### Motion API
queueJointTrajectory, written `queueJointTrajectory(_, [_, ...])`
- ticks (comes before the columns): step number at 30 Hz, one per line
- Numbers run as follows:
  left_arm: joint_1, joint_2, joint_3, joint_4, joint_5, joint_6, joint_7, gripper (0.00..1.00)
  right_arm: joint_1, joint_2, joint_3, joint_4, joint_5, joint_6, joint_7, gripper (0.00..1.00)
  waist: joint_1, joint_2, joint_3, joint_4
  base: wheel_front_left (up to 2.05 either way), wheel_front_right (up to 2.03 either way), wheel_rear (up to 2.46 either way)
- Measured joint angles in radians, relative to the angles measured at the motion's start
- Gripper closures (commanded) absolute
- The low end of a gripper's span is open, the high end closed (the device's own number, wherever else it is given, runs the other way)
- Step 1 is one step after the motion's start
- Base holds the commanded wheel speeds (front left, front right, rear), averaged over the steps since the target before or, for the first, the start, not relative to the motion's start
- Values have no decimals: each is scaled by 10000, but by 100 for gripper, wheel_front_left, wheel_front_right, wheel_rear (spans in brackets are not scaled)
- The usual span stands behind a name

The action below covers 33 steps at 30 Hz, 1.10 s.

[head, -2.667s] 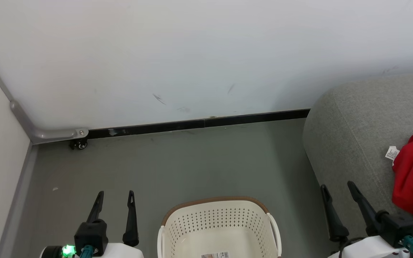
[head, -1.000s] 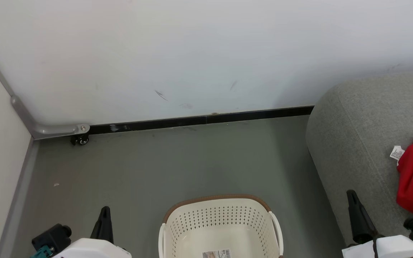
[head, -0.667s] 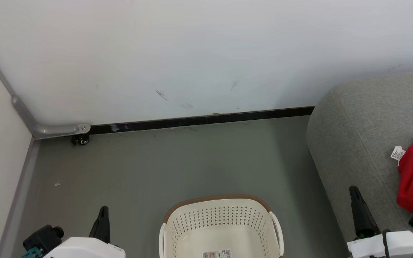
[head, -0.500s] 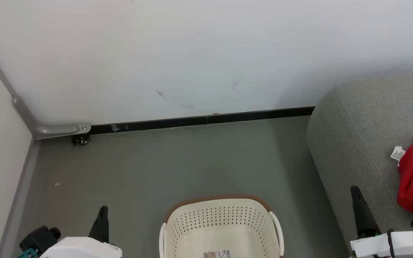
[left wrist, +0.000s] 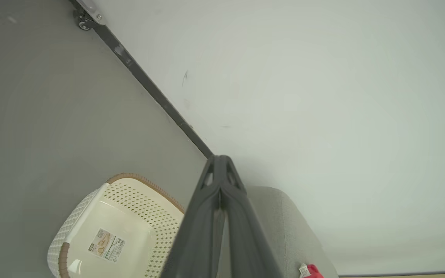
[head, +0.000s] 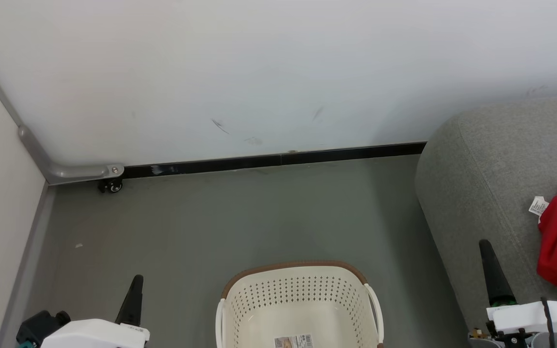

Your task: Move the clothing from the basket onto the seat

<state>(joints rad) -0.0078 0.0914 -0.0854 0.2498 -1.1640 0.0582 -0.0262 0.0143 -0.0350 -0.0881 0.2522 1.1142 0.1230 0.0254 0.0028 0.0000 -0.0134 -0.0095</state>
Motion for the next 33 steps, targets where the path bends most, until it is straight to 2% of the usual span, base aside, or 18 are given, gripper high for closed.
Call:
queueJointTrajectory(8, [-26, -69, 326, 0, -1041, -422, 230, 100, -166, -6, -75, 36, 1150, 0, 150, 100, -16, 0, 65, 22, 0, 0, 0])
queueJointTrajectory(33, [-342, -349, 1360, 10, -4475, -1601, 1078, 100, -664, -31, -370, 121, 4771, 0, 723, 100, -21, 0, 164, 90, 0, 0, 0])
